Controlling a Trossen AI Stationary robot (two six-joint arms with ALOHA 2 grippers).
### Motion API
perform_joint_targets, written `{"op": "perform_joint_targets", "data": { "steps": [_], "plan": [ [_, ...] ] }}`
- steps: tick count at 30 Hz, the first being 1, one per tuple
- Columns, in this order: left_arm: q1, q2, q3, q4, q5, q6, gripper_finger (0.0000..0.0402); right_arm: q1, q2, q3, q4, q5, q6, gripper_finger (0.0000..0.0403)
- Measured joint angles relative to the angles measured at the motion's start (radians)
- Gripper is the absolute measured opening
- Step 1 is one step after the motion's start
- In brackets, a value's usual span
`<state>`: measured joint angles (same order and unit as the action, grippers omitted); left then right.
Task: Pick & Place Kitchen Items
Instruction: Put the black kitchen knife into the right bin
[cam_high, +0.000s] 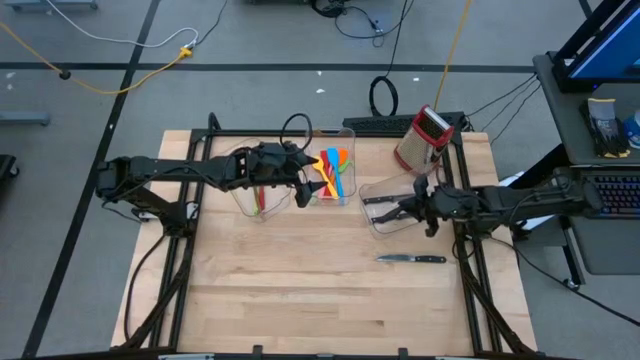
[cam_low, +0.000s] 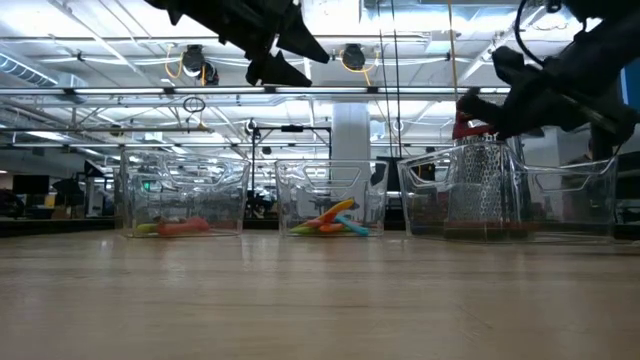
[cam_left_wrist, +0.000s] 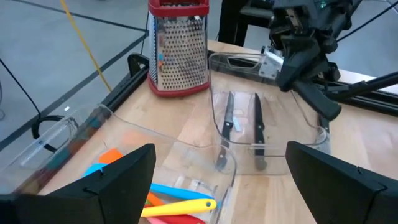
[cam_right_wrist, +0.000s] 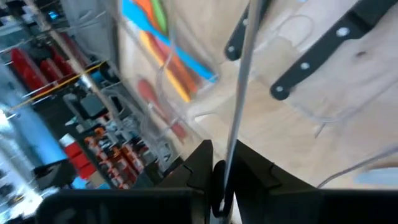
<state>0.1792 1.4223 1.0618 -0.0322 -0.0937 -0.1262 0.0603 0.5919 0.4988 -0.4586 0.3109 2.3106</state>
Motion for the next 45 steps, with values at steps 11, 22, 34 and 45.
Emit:
{"op": "perform_joint_targets", "data": {
  "steps": [11, 22, 34, 45],
  "plan": [
    [0.011, 0.0, 0.0, 0.002, 0.002, 0.017, 0.0365, -0.097, 0.047, 0.0, -0.04, -0.052, -0.018, 0.0042],
    [0.011, 0.0, 0.0, 0.003, 0.011, 0.022, 0.0365, -0.137, 0.12, 0.0, -0.039, -0.134, -0.067, 0.004],
    [0.011, 0.0, 0.0, 0.001, 0.011, 0.02, 0.0365, -0.158, 0.149, 0.0, -0.028, -0.132, -0.113, 0.0056],
    [0.011, 0.0, 0.0, -0.001, 0.011, 0.015, 0.0365, -0.158, 0.149, 0.0, -0.031, -0.131, -0.141, 0.0057]
  ]
}}
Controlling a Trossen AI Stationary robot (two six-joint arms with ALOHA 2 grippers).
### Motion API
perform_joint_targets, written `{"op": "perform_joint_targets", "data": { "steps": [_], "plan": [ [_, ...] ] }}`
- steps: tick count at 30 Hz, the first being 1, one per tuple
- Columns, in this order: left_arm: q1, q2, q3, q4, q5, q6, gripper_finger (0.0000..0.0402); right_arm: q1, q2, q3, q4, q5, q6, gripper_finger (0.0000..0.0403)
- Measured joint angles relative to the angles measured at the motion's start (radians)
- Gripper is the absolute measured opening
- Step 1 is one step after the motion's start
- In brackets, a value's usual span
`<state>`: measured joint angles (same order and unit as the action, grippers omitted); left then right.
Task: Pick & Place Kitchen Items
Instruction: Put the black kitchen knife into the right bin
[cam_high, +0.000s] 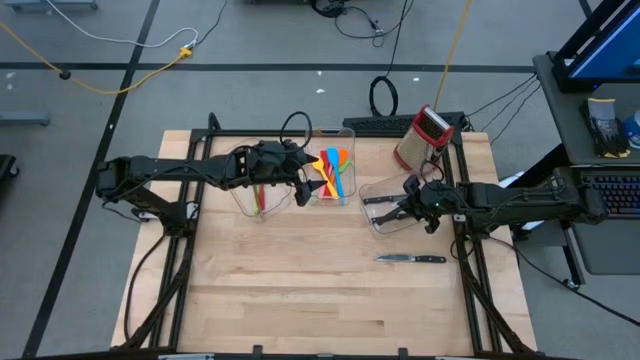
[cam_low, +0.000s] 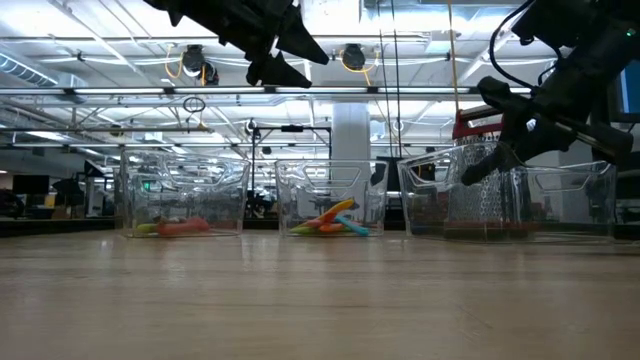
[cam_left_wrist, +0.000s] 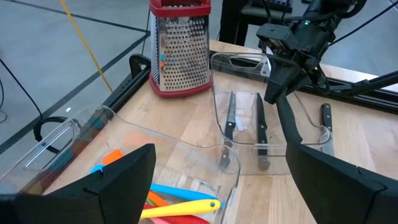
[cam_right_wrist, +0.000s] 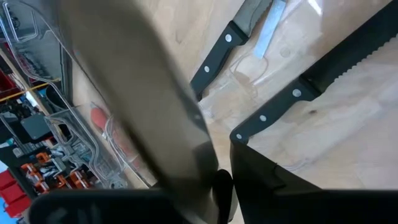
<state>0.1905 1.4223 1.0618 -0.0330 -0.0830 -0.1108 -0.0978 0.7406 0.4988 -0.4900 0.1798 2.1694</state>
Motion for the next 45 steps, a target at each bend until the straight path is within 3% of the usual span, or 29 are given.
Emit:
{"op": "perform_joint_targets", "data": {
  "steps": [17, 31, 45],
  "plan": [
    [0.0, 0.0, 0.0, 0.0, 0.015, -0.002, 0.0365, 0.0, 0.0, 0.0, 0.0, 0.002, -0.044, 0.0061],
    [0.0, 0.0, 0.0, -0.002, 0.067, 0.004, 0.0365, 0.0, 0.009, 0.0, -0.016, 0.002, -0.063, 0.0165],
    [-0.003, 0.0, 0.0, -0.039, 0.085, 0.004, 0.0365, 0.0, -0.107, 0.0, 0.002, 0.002, -0.228, 0.0154]
  ]
}}
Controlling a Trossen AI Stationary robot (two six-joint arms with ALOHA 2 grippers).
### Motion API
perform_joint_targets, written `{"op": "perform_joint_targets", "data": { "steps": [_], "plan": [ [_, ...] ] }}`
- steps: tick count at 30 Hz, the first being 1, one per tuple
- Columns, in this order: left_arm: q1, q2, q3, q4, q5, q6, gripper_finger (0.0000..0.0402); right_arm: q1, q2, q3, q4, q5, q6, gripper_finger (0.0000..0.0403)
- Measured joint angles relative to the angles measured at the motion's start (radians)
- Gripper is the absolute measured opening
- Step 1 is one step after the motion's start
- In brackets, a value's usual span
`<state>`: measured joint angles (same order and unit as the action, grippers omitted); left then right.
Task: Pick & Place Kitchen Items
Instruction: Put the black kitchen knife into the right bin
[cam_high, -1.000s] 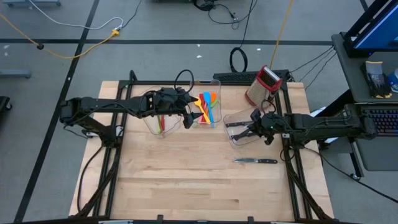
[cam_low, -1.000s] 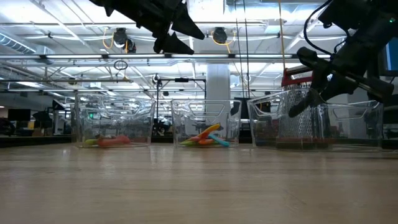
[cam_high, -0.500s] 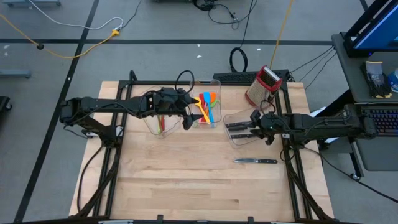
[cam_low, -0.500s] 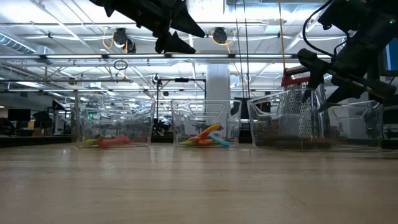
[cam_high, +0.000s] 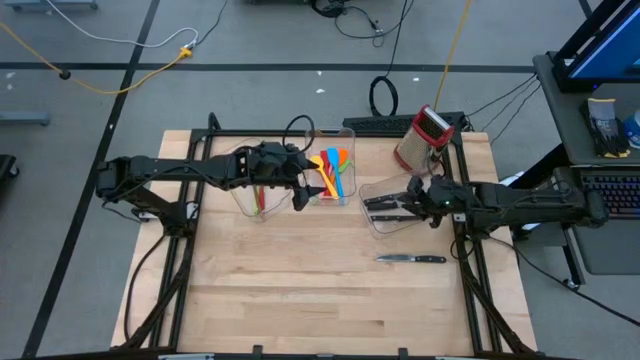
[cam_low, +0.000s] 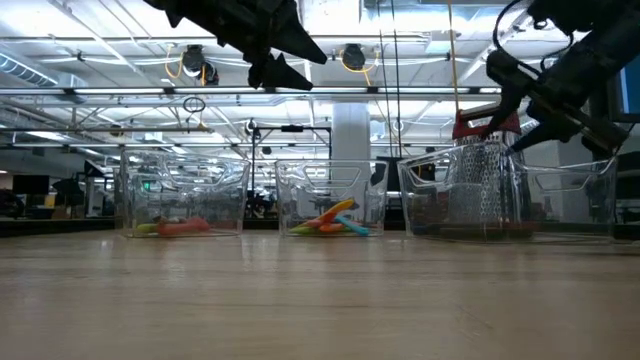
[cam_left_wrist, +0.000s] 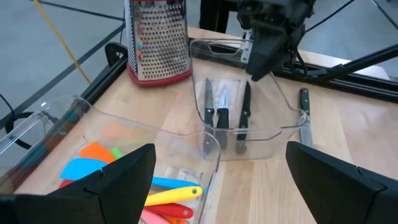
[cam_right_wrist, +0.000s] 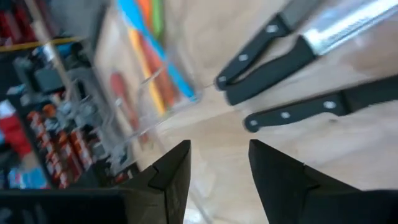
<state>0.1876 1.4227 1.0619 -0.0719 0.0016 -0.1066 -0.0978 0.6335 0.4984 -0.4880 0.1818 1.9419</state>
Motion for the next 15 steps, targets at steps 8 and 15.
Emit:
{"op": "perform_joint_targets", "data": {
  "steps": [8, 15],
  "plan": [
    [0.0, 0.0, 0.0, 0.028, -0.001, -0.001, 0.0365, 0.0, -0.117, 0.0, 0.102, -0.011, -0.291, 0.0152],
    [0.0, 0.0, 0.0, 0.053, -0.002, -0.064, 0.0365, 0.001, -0.203, 0.0, 0.185, -0.238, -0.484, 0.015]
  ]
}}
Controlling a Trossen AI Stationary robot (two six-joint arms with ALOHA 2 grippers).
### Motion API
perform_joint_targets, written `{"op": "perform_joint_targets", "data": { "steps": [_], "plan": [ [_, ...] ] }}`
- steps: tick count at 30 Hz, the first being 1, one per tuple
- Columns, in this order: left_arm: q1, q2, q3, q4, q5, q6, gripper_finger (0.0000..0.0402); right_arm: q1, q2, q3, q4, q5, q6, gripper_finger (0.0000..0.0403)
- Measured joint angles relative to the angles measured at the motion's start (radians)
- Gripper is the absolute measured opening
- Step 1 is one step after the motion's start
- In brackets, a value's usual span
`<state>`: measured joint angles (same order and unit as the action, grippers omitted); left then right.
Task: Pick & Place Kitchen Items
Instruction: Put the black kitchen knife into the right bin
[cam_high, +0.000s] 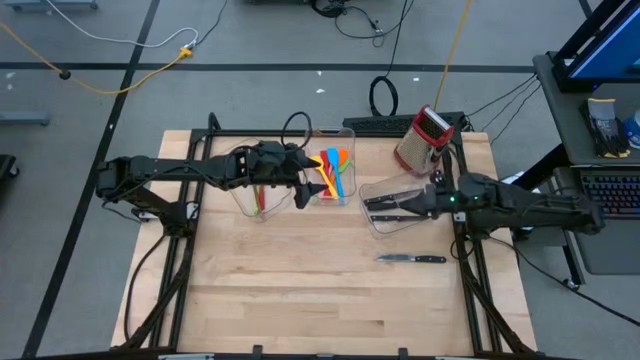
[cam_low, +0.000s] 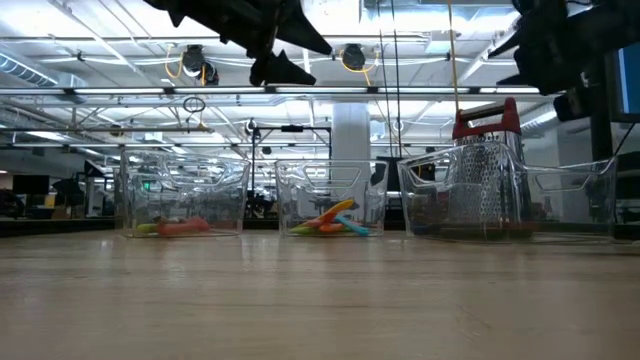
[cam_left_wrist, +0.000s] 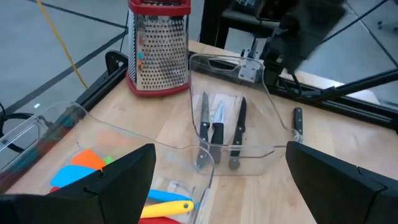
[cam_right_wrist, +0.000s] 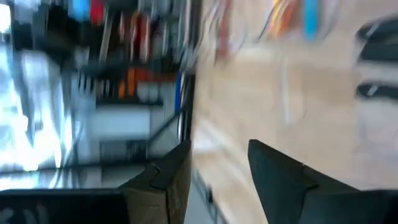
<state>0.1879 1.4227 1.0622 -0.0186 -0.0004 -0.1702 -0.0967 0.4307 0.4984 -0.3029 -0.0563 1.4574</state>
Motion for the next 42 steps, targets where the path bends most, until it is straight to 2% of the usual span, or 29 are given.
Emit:
{"op": "perform_joint_targets", "data": {
  "steps": [4, 14, 18, 25, 31, 42],
  "plan": [
    [0.0, 0.0, 0.0, 0.001, 0.0, -0.037, 0.0365, 0.0, -0.023, 0.0, -0.014, -0.148, -0.098, 0.0147],
    [-0.01, 0.0, 0.0, 0.002, -0.001, -0.064, 0.0365, 0.001, -0.039, 0.0, -0.016, -0.234, -0.353, 0.0142],
    [-0.011, 0.0, 0.0, 0.002, -0.001, -0.079, 0.0365, 0.0, -0.039, 0.0, -0.016, -0.234, -0.422, 0.0139],
    [-0.011, 0.0, 0.0, 0.032, -0.001, -0.232, 0.0365, 0.0, -0.039, 0.0, -0.015, -0.232, -0.426, 0.0141],
    [-0.011, 0.0, 0.0, 0.063, -0.001, -0.309, 0.0365, 0.0, -0.037, 0.0, -0.007, -0.121, -0.424, 0.0141],
    [-0.011, 0.0, 0.0, 0.158, -0.001, -0.335, 0.0365, 0.0, -0.009, 0.0, 0.227, -0.13, -0.714, 0.0141]
  ]
}}
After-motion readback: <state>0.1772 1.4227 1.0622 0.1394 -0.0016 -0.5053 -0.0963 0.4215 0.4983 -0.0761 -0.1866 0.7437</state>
